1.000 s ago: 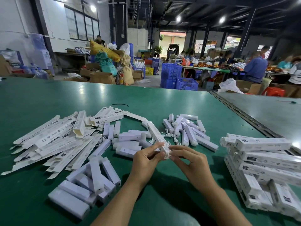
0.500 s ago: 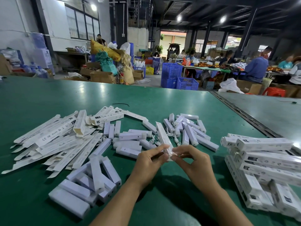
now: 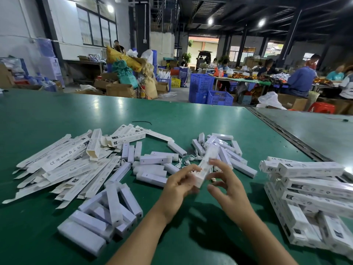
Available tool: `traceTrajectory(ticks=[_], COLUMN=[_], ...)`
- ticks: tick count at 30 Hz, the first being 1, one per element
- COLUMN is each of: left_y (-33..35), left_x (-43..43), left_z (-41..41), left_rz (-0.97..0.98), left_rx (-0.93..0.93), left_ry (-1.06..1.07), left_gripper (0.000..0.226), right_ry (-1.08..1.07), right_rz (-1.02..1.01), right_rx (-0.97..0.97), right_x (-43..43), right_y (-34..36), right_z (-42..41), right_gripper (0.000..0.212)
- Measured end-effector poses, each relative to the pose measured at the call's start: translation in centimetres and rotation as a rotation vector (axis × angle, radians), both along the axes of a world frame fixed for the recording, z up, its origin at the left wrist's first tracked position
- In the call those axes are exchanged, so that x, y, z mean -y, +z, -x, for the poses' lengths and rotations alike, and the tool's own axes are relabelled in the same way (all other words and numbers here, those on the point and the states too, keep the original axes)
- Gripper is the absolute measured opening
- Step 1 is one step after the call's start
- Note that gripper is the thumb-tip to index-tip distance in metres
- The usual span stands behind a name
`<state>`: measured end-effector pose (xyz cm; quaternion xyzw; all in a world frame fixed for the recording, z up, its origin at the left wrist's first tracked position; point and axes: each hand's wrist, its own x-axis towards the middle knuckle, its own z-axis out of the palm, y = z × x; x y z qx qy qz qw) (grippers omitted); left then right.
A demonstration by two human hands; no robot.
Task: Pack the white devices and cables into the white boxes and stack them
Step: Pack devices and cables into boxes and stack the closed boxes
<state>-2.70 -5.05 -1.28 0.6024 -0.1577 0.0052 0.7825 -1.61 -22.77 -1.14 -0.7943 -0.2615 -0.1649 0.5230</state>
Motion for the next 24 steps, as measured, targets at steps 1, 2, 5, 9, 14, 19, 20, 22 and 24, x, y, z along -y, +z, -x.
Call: traceTrajectory(ticks=[1,2,5,9,14,19,20,22,24], left_y=[0.2,0.4,0.5,0.5,-0.2,0.1,0.2,0.4,0.4], left_x=[-0.1,-0.3,-1.1,-1.5,-0.8,-0.9,-1.1,-1.5,-2.1], left_z=[0.0,0.1,-0.2,-0.5,-0.2,-0.6,-0.7,-1.4,-2.0], left_rz=[0.091,0.161,0.304,0.396,-0.144,-0.089,-0.018,0.136,0.189], left_rx=[-0.045,-0.080,-0.161,-0.191,0.039,0.036,0.025,-0.016,-0.027], left_ry=[-0.050,-0.087,-0.109,-0.129,-0.063,0.184,0.266,0.446,0.698], left_gripper=[0.020,0.020,0.029,0.050,0.036,0.038,0.036,0.034,0.021], right_ry=[-0.023,-0.066,-0.259,-0.315,-0.068,-0.043,-0.085,-0.180,-0.222], right_rz=[0.049,0.105,0.246,0.282,0.144,-0.025,-0.030,-0.005,0.074], right_rx=[-0.005,-0.010,0.027,-0.002,-0.185,-0.258,-0.236,-0.186,-0.166], right_x=[0.2,0.4,0.7,0.8,-0.2,-1.7,-2.1,-3.0,-4.1], right_y=[0.0,-0.1,-0.4,-0.5,-0.7,-1.0,-1.3,-2.0,-2.5], right_z=[-0.2,-0.4,-1.0,-1.3,-0.8,-0.3,-0.3,-0.4,-0.7], right_gripper=[0.069,0.072,0.056,0.045,0.035,0.045,0.050,0.050,0.044])
